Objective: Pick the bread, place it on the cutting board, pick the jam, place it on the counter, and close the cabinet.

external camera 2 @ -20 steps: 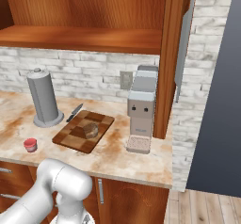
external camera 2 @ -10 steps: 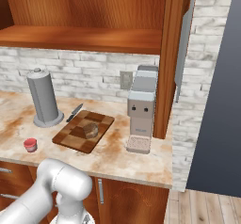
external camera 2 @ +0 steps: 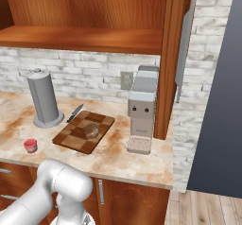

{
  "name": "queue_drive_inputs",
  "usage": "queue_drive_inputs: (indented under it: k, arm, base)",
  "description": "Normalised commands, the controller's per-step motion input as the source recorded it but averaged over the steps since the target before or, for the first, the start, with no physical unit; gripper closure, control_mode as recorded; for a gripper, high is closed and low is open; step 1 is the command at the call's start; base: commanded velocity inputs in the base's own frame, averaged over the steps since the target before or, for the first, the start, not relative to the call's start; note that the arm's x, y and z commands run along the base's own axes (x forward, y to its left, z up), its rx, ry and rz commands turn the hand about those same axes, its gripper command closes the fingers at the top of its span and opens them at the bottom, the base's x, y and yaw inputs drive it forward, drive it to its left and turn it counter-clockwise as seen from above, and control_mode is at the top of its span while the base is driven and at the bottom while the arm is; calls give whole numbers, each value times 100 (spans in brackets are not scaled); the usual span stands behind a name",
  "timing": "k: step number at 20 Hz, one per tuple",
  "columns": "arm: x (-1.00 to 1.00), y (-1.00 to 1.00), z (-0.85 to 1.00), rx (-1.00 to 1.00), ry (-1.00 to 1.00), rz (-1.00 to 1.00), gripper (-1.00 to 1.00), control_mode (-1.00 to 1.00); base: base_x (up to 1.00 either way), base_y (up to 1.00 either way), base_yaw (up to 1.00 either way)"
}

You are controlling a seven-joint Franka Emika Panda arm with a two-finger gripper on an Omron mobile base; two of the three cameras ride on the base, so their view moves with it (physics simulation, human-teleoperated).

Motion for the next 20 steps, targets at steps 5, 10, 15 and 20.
queue_drive_inputs:
  k: [5, 10, 15, 20]
  arm:
    - [9, -15, 0, 0, -9, -11, -100, -100]
    - [5, -26, 0, 0, -11, -15, -100, -100]
    - [12, -27, 0, 0, -11, -14, -100, -100]
    - [18, -37, 0, 0, -9, -11, -100, -100]
  base:
    - [0, 0, 0]
    - [0, 0, 0]
    - [0, 0, 0]
    - [0, 0, 0]
